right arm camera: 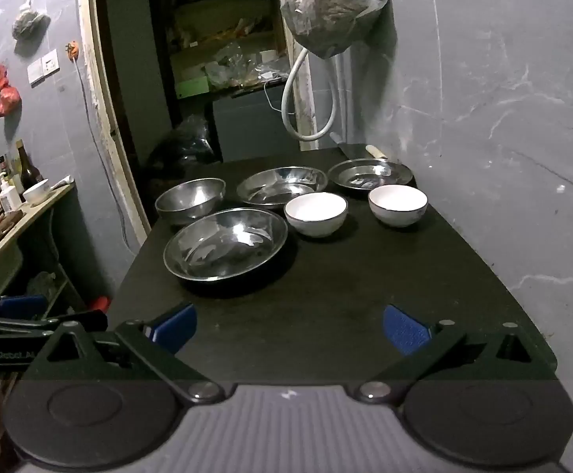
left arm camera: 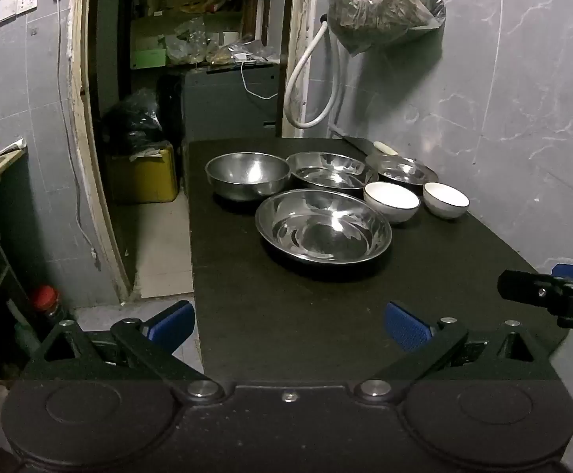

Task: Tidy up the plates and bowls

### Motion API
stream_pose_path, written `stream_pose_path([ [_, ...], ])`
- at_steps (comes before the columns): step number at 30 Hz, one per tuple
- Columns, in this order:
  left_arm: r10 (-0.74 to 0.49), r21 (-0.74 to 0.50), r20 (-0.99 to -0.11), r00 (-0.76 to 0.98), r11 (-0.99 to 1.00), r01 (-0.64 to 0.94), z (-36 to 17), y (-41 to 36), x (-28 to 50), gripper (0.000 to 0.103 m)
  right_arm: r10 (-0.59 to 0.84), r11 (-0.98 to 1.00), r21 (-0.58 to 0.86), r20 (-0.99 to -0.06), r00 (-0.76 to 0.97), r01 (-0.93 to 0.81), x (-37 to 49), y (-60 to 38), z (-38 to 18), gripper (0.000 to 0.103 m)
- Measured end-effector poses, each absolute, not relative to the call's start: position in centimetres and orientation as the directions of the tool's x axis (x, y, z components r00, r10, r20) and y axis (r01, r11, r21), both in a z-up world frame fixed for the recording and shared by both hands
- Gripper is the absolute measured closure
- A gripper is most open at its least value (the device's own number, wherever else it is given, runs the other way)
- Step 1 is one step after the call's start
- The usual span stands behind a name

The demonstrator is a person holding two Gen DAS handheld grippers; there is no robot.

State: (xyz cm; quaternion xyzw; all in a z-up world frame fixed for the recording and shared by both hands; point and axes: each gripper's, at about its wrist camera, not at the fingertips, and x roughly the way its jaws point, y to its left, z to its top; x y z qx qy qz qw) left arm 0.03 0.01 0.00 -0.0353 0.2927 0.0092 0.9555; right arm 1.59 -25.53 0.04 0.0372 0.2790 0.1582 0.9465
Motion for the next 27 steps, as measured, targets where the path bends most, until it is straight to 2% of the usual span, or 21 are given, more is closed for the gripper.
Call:
stream_pose_path([
  [27, -0.008, -0.068, -0.562, 0.827, 0.997, -0.036, -0.13, -0.25, 0.08, 0.001, 0.308, 0.951, 0.146, -0.518, 0.798, -0.272, 1.41, -24.91, 0.04, 0.0],
])
